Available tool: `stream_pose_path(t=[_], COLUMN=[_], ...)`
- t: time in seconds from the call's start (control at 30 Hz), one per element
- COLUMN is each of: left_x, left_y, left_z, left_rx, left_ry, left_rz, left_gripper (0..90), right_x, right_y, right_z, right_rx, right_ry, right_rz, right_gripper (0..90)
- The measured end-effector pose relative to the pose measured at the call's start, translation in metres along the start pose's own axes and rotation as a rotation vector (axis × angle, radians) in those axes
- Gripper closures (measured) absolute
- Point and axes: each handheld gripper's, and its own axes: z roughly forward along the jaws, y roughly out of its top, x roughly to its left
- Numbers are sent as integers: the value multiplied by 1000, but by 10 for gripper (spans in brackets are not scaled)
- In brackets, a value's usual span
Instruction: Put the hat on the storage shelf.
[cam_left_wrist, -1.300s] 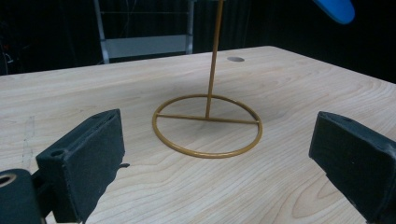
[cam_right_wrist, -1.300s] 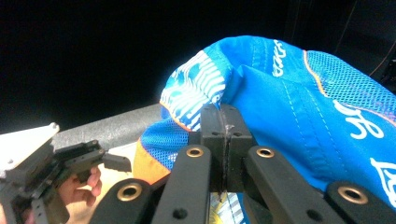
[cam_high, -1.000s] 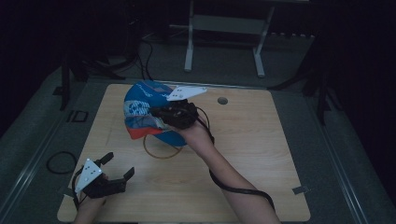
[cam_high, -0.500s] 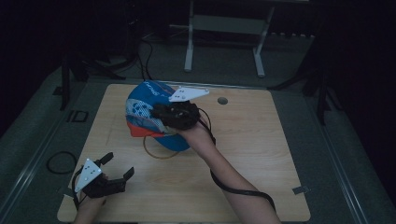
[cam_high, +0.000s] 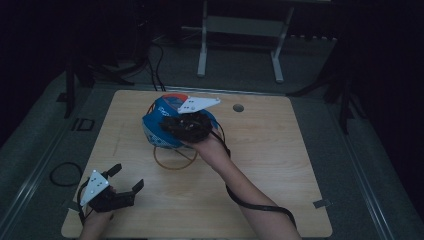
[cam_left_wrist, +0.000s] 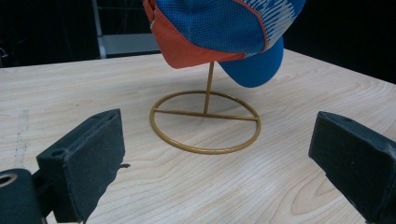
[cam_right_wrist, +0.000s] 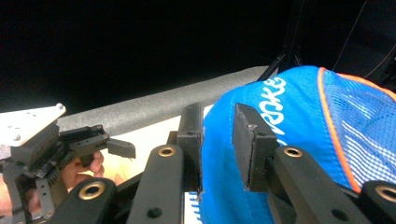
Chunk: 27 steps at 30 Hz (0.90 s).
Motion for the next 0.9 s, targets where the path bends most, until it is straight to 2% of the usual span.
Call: stream_pose_path(t=[0.13,0.43,0.53,0.63,0.67,0.7,0.77,0.83,0.9], left_x=[1,0,0,-1,-1,-1,-1,-1,-1], left_y=[0,-1,-1,-2,-2,-2,-2,-2,-2], left_z=[0,1,2,2,2,2,2,2,2], left_rx=[-1,5,6,8,8,7,6,6,6], left_ry=[3,2,1,0,0,0,2,2,2], left_rz=[-2,4,5,9,8,8,7,5,8], left_gripper=[41,41,41,41,41,41,41,41,41], right_x=[0,1,-2,-3,-3,-3,0,1,1], right_y=[-3,-13,-17,-21,-23,-25,-29,-32,-36], right_z=[-5,-17,-21,-26,-27,-28,-30,-31,-32], right_rx=[-10,-20,-23,-52,-52,-49,-55,-48,-56], right_ry=[14,14,34,61,75,96,83,111,112], right_rz=[6,-18,-19,-1,1,-17,-26,-26,-29], right_gripper=[697,405,326,251,202,152,150,139,139])
